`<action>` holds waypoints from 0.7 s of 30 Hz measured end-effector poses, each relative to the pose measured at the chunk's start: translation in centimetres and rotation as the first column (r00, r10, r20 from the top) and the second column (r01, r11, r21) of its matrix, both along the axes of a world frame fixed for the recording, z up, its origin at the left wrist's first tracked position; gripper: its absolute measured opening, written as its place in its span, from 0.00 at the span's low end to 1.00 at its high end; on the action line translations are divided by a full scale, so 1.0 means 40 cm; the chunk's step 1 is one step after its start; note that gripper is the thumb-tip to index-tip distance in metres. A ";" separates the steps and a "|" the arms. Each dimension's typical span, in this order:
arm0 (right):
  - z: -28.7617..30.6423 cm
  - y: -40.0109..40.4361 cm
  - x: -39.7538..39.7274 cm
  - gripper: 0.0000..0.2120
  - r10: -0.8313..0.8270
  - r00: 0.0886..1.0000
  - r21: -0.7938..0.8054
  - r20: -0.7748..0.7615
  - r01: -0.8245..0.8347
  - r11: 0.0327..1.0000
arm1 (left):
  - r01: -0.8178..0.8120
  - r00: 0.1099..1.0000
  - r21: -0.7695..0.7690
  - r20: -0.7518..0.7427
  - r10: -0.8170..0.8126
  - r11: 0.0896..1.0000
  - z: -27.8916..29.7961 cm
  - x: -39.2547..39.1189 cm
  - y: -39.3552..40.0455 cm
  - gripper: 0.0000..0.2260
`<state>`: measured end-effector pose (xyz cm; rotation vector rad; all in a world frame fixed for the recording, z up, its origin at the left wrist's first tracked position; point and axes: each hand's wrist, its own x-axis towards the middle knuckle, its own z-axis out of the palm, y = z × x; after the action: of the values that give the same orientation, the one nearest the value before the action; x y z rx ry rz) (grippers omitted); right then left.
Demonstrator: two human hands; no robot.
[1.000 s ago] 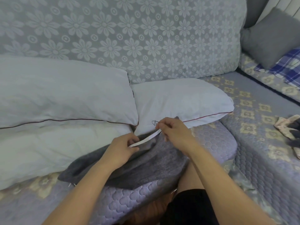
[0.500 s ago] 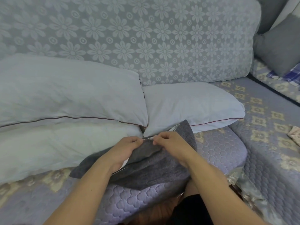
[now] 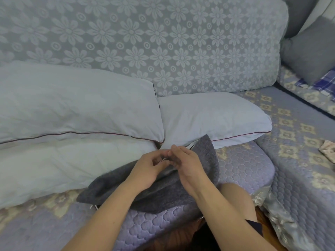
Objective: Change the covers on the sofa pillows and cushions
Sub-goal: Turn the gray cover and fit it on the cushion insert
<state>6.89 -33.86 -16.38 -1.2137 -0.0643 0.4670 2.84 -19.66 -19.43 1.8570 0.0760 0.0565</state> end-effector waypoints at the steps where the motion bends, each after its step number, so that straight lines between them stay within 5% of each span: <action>1: -0.002 -0.004 0.001 0.14 -0.012 1.000 -0.021 0.011 0.012 1.000 | -0.017 1.000 0.062 0.025 0.015 0.998 0.000 -0.001 -0.006 0.12; 6: 0.012 -0.010 0.001 0.15 -0.064 0.991 -0.102 0.116 0.076 0.992 | -0.006 0.999 0.176 0.051 -0.003 0.984 -0.026 -0.012 -0.022 0.12; 11: 0.028 -0.012 0.023 0.13 -0.016 0.970 0.280 -0.241 0.085 0.956 | 0.080 0.992 0.294 0.073 -0.105 0.953 -0.033 -0.032 -0.025 0.04; 13: 0.018 -0.016 0.035 0.14 -0.019 0.955 0.313 -0.297 0.116 0.943 | 0.080 0.989 0.352 0.091 -0.119 0.933 -0.042 -0.042 -0.010 0.04; 18: 0.001 -0.023 0.048 0.13 -0.045 0.963 0.200 -0.267 0.101 0.974 | 0.109 0.977 0.569 0.091 -0.195 0.815 -0.086 -0.066 0.022 0.19; 21: -0.008 0.006 0.039 0.15 -0.038 0.986 -0.014 -0.161 0.036 0.999 | 0.044 0.980 0.680 0.114 -0.166 0.732 -0.096 -0.071 0.027 0.25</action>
<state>8.45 -33.62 -16.72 -1.1816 0.0994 0.5322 0.01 -18.59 -23.27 2.5831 -0.1993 0.1824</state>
